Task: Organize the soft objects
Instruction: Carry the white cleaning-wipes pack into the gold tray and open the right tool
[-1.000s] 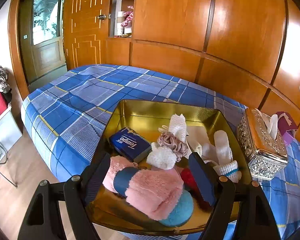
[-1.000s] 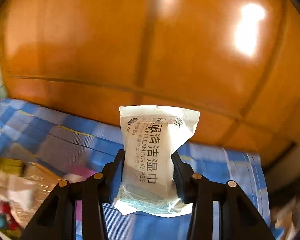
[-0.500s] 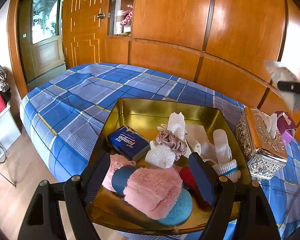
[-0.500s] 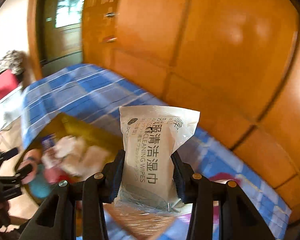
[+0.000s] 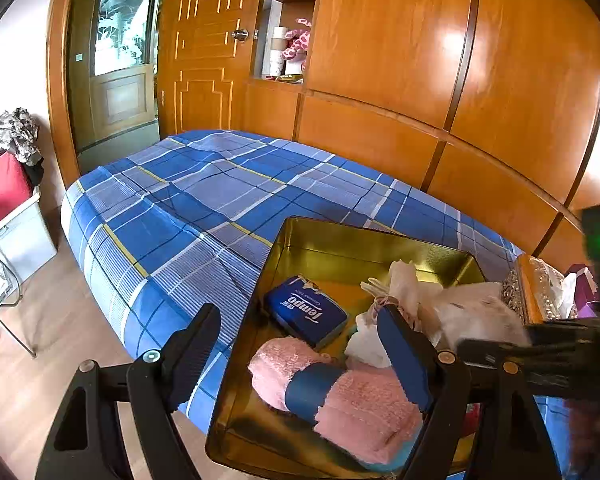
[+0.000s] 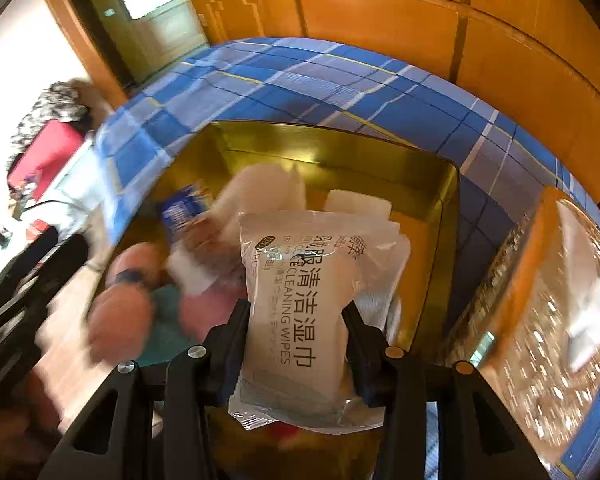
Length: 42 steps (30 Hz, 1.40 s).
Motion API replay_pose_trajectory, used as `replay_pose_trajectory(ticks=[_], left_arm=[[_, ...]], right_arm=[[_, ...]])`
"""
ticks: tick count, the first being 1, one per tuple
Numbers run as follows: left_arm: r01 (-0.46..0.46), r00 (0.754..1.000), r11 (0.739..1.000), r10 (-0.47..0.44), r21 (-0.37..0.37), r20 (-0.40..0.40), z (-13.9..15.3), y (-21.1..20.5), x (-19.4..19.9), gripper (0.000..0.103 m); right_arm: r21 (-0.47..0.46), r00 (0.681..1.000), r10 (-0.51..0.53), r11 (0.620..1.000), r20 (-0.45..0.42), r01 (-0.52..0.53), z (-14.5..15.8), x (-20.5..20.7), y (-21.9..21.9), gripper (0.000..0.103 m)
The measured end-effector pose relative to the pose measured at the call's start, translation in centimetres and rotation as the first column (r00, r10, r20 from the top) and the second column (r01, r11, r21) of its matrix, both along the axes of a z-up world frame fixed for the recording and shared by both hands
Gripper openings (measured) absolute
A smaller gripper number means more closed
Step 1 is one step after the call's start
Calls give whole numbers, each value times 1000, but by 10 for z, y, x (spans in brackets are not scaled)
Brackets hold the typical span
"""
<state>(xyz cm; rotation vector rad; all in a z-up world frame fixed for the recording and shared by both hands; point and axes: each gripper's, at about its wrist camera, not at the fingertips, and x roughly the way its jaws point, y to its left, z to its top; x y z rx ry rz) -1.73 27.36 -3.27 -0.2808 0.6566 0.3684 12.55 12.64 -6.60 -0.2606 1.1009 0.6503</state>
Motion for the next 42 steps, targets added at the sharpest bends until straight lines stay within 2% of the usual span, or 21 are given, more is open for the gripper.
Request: replay_pose_trajectory(ticks=[6, 9, 15, 17, 22, 24, 30, 35, 42], left_arm=[[23, 999, 1000, -23, 6, -25, -7, -6, 5, 81], [20, 999, 1000, -20, 7, -36, -11, -7, 7, 82], [14, 999, 1000, -13, 17, -33, -10, -11, 6, 86], [13, 1000, 1000, -12, 26, -27, -7, -13, 5, 88], [16, 1000, 999, -15, 36, -17, -4, -17, 4, 90], [17, 1000, 999, -17, 36, -14, -3, -19, 3, 91], [29, 1000, 998, -29, 48, 4, 4, -29, -1, 96], [38, 999, 997, -38, 60, 7, 7, -42, -2, 103], [61, 998, 996, -62, 59, 18, 10, -61, -5, 103]], right_arm=[[-72, 998, -61, 995, 29, 63, -27, 18, 12, 45], [-98, 997, -52, 993, 64, 58, -31, 19, 21, 45], [-64, 996, -59, 996, 70, 63, -31, 16, 17, 49], [-52, 996, -62, 996, 70, 66, -28, 14, 15, 51], [3, 988, -64, 998, 142, 65, -8, -1, 10, 69], [13, 984, -66, 998, 168, 65, -1, -7, 9, 70], [34, 958, -124, 992, 259, 119, 19, -23, -6, 70], [58, 918, -217, 976, 331, 210, 27, -44, -30, 70], [96, 862, -321, 946, 394, 308, 26, -76, -64, 70]])
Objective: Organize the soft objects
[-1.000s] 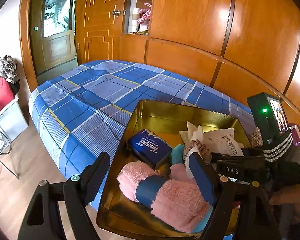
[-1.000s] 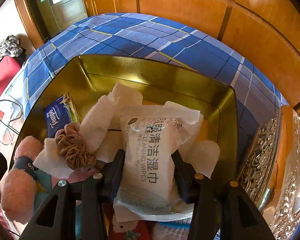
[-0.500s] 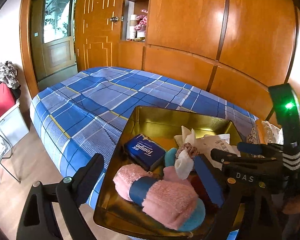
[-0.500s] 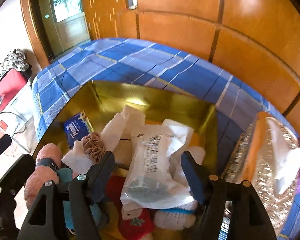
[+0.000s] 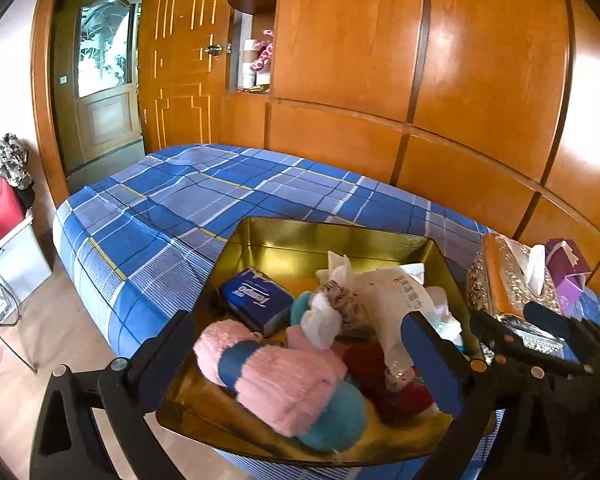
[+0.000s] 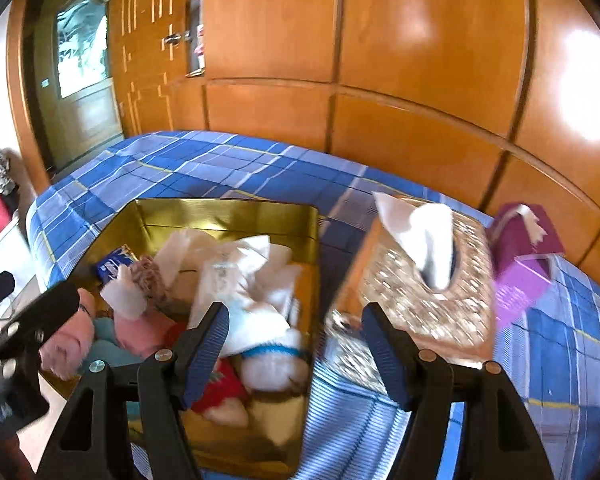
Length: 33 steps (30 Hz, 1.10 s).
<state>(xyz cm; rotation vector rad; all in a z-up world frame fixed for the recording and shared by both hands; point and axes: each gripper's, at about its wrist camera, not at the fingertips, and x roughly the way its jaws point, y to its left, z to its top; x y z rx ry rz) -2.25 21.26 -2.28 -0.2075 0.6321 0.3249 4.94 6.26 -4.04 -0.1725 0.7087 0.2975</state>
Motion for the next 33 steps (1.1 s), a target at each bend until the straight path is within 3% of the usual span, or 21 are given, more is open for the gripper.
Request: replay_pose_trajectory(ticks=[8, 33], left_arm=[[1, 1000, 999, -2, 50, 14, 4, -15, -3, 103], [-14, 1000, 998, 13, 62, 23, 6, -14, -4, 103]], right_arm=[[12, 999, -36, 999, 30, 35, 2, -10, -15, 70], [15, 999, -33, 999, 39, 33, 3, -16, -16, 70]])
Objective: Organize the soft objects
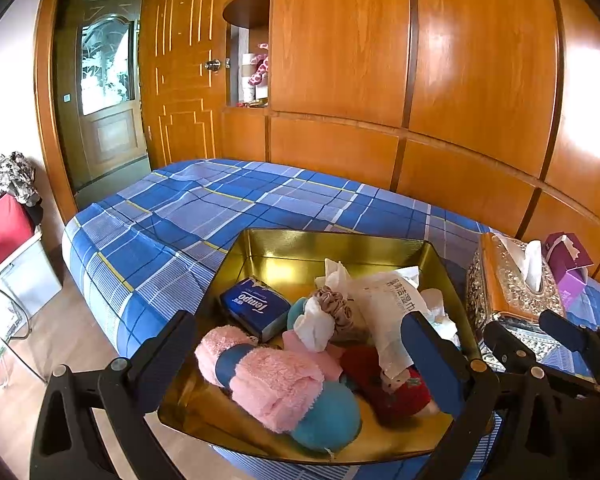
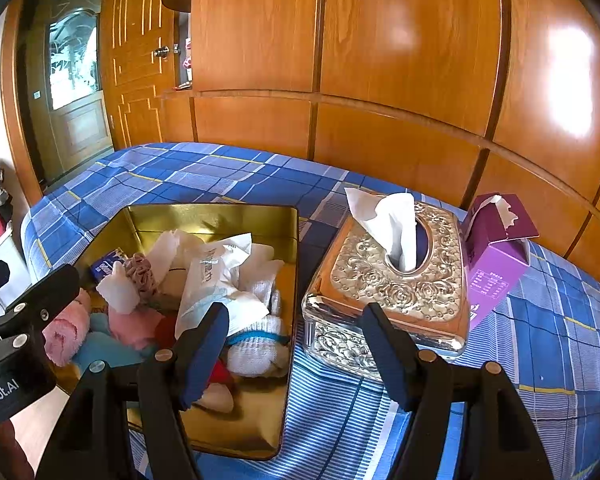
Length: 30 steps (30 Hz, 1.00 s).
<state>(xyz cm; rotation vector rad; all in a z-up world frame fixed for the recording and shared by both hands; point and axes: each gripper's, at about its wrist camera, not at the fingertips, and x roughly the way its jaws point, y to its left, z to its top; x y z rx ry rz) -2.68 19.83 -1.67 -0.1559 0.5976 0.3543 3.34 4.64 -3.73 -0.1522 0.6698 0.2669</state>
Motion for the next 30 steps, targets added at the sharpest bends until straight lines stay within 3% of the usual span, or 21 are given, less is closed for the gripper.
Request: replay_pose_trajectory(ticks=[30], left_arm=[[-16, 1000, 1000, 16, -2, -17, -3, 1, 1, 103]], right_arm=[[-1, 1000, 0, 1000, -20, 0, -3, 2, -2, 70]])
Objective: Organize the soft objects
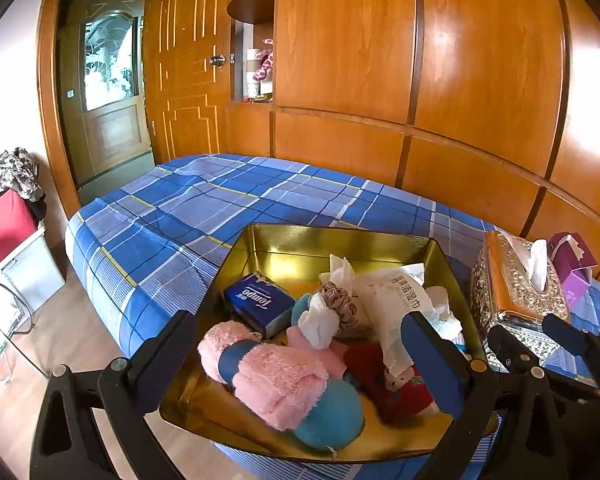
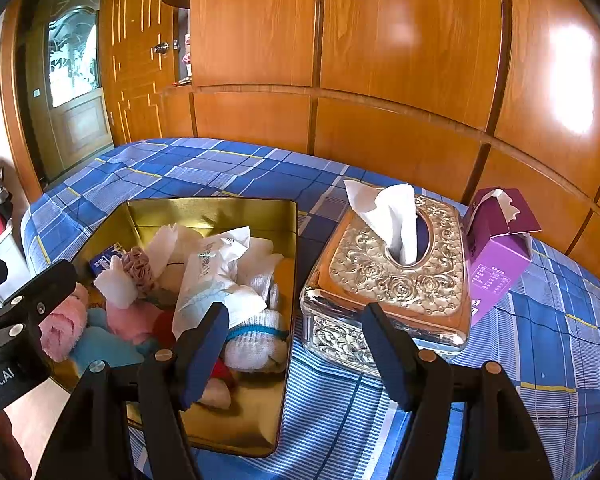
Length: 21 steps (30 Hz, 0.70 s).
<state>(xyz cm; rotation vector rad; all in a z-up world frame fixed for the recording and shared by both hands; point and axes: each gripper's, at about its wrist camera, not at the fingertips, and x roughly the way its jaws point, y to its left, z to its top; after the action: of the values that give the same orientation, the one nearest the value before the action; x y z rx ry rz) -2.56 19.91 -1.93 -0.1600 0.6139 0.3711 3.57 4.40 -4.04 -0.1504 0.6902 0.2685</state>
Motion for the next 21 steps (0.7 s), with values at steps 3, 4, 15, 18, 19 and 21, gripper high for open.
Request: replay_pose_trajectory(ticks=[3, 4, 15, 18, 19, 21], left_arm=[[1, 1000, 1000, -1, 1, 0, 0, 0, 0, 103], [1, 1000, 1000, -1, 1, 1, 0, 0, 0, 103], [7, 1000, 1000, -7, -1, 3, 1, -2, -1, 103], [8, 1000, 1000, -8, -3, 2, 1, -2, -2, 103], [7, 1000, 1000, -7, -2, 2, 1, -2, -1, 103], [7, 1000, 1000, -7, -4, -1, 1, -2, -1, 103]], right_arm=[[0, 1000, 1, 1000, 1, -1, 0, 0, 0, 70], [0, 1000, 0, 1000, 1, 0, 0, 0, 0, 70], [1, 1000, 0, 1000, 0, 0, 0, 0, -1, 70], [1, 1000, 0, 1000, -2, 0, -1, 0, -1, 70], [1, 1000, 0, 1000, -3, 0, -1, 0, -1, 70], [2, 1000, -2, 1000, -3, 2, -1, -1, -1, 70]])
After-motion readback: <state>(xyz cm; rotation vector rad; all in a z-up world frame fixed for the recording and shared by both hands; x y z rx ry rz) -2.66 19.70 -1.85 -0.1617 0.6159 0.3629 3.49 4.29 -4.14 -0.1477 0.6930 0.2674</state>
